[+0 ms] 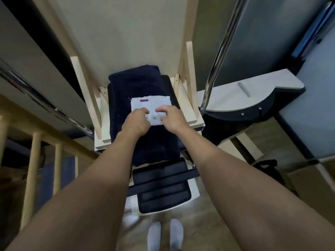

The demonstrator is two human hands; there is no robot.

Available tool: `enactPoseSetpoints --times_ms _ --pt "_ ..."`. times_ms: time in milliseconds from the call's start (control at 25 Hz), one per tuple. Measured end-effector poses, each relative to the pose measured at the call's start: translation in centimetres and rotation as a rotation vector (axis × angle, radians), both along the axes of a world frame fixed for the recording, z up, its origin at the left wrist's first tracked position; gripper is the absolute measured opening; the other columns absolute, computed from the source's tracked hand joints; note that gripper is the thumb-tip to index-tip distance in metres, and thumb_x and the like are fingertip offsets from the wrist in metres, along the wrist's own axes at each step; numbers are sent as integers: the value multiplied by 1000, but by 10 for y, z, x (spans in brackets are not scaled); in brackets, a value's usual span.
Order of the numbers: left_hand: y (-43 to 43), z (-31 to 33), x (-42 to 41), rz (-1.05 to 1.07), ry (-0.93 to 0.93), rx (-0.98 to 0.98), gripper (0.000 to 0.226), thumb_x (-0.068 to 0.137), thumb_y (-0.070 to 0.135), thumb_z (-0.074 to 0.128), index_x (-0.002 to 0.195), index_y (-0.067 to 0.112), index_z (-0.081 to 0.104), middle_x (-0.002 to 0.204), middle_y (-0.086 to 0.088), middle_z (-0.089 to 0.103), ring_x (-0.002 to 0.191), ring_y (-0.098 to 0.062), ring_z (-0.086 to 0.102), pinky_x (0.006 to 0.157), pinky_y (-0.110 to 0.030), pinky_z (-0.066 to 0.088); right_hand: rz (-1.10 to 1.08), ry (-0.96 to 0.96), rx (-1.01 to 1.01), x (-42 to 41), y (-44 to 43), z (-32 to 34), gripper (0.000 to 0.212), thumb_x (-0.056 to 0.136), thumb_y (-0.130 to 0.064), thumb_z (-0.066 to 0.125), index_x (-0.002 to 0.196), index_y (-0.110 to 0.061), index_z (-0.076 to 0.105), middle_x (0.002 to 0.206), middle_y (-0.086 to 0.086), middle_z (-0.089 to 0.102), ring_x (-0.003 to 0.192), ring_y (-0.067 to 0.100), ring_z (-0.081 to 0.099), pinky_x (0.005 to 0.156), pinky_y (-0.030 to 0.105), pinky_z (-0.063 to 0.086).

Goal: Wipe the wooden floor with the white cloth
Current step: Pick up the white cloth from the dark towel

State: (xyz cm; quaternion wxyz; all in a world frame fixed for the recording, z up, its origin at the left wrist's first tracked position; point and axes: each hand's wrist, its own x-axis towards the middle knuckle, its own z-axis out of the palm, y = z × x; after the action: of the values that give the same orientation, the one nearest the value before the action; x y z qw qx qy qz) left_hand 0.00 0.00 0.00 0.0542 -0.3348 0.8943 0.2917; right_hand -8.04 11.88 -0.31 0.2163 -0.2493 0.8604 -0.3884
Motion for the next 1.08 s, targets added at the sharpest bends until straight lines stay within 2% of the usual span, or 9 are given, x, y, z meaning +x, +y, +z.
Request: enactPoseSetpoints --times_ms 80,200,280,400,520,680,800,960,1080 --pt "-1 -10 -6 -136 -154 -169 42 89 19 57 130 19 47 127 -7 54 114 -29 49 83 -40 46 85 68 228 -2 -6 -12 41 90 -7 54 129 -19 54 130 4 56 118 25 50 97 37 46" --pt "0 -29 -2 -252 -141 -389 36 89 22 61 122 13 50 118 -9 53 112 -31 44 75 -39 43 140 357 421 3 -9 -29 34 89 -9 58 122 -18 53 120 4 54 108 27 47 81 37 47" --pt "-8 -26 -4 -263 -85 -386 25 90 22 61 111 11 59 111 -10 56 107 -30 48 72 -39 43 147 463 430 -1 -12 -26 27 90 -10 57 116 -17 59 114 4 57 103 27 48 76 36 45" --pt "-23 2 -14 -188 -29 -299 16 91 27 58 104 19 65 109 -13 58 100 -33 53 81 -41 44 100 383 400 -13 -14 4 19 93 -18 54 108 -20 66 109 3 63 106 27 50 83 37 43" --pt "-24 48 -35 -235 211 -327 18 94 26 50 105 23 63 105 -4 65 101 -29 55 88 -43 37 -60 255 258 -22 -7 52 15 96 -26 45 101 -22 59 105 2 64 101 26 55 86 41 40" --pt "6 119 -61 -208 480 85 13 86 31 58 92 23 66 94 2 69 91 -19 62 74 -28 46 -271 270 49 -23 37 117 19 99 -28 40 100 -17 54 102 8 65 96 29 56 83 43 46" --pt "52 142 -68 -222 591 257 14 81 38 65 86 25 67 84 9 66 79 -9 60 62 -19 42 -434 277 -123 -15 92 148 15 96 -27 48 92 -18 60 93 -2 66 93 21 58 81 36 46" --pt "148 150 -67 -441 671 109 14 88 41 53 85 27 54 85 5 60 82 -17 54 67 -27 43 -640 158 -319 18 192 156 23 82 -34 69 98 -20 63 93 -13 62 86 2 57 71 19 40" --pt "228 151 -58 -635 583 -20 17 87 48 47 88 31 49 91 -4 61 85 -30 53 72 -36 43 -776 -27 -377 56 280 143 34 74 -19 77 104 -16 61 105 0 65 95 16 63 78 30 52"
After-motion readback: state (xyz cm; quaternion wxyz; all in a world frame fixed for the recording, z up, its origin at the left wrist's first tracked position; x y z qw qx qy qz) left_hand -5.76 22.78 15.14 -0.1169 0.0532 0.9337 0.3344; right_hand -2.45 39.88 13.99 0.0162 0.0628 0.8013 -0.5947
